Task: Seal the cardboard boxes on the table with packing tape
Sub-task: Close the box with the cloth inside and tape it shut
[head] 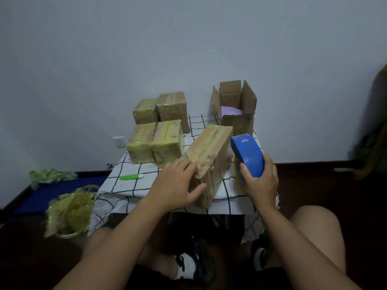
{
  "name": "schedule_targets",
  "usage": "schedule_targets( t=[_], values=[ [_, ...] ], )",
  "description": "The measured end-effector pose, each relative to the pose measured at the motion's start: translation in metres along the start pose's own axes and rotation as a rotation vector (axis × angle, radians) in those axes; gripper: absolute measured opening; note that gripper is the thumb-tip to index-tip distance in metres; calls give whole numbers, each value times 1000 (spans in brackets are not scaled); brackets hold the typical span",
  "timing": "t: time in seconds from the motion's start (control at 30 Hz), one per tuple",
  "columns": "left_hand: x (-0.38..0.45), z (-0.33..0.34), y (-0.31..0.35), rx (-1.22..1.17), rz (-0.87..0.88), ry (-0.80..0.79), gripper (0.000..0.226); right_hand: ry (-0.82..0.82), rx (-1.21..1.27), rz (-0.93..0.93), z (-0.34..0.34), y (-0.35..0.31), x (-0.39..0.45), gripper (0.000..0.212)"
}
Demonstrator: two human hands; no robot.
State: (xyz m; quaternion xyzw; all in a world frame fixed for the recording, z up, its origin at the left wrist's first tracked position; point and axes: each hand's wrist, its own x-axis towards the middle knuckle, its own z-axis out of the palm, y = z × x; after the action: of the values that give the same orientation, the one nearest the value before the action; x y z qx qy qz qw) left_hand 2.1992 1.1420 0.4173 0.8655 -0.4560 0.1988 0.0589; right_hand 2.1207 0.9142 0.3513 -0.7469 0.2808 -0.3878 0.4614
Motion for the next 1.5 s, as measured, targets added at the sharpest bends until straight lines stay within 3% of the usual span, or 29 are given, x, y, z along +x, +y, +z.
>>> schedule_targets(
  t=[0.1, 0.17, 0.27, 0.43, 0.57, 0.67, 0.8, 0.87, 0.93, 1.0, 1.17, 1.4, 1.5],
  values=[
    [21, 4, 28, 132, -169, -110, 68, 0, 2, 12, -1, -3, 0, 69],
    [34, 9, 40, 198, -215, -129, 61, -8, 21, 27, -1, -5, 1, 69],
    [37, 13, 33, 208, -179, -73, 47, 33, 63, 40, -9, -7, 11, 68],
    [37, 7, -11, 11, 74, 15, 39, 263, 103, -69, -54, -24, 44, 65],
    [50, -4, -30, -143, -17, -132, 48, 354, 150, -149, -85, -48, 60, 66],
    [57, 1, -28, -65, -83, -244, 63, 398, 214, -167, -95, -57, 66, 64],
    [61, 9, 18, -19, -67, -102, 57, 400, 250, -142, -96, -57, 65, 62],
    [69, 13, 59, -78, -57, -108, 76, 388, 243, -127, -93, -56, 63, 63],
    [83, 21, 94, -104, -153, -193, 97, 375, 236, -115, -89, -58, 59, 65],
    [98, 30, 116, -71, -270, -202, 104, 371, 194, -121, -87, -60, 57, 68],
    [105, 44, 128, -9, -268, -33, 67, 370, 127, -143, -94, -65, 60, 70],
    [83, 30, 83, -145, 6, -112, 60, 278, 205, -70, -110, -65, 57, 55],
    [71, 23, 53, -192, 13, -173, 63, 243, 218, -60, -108, -65, 52, 55]
  ],
)
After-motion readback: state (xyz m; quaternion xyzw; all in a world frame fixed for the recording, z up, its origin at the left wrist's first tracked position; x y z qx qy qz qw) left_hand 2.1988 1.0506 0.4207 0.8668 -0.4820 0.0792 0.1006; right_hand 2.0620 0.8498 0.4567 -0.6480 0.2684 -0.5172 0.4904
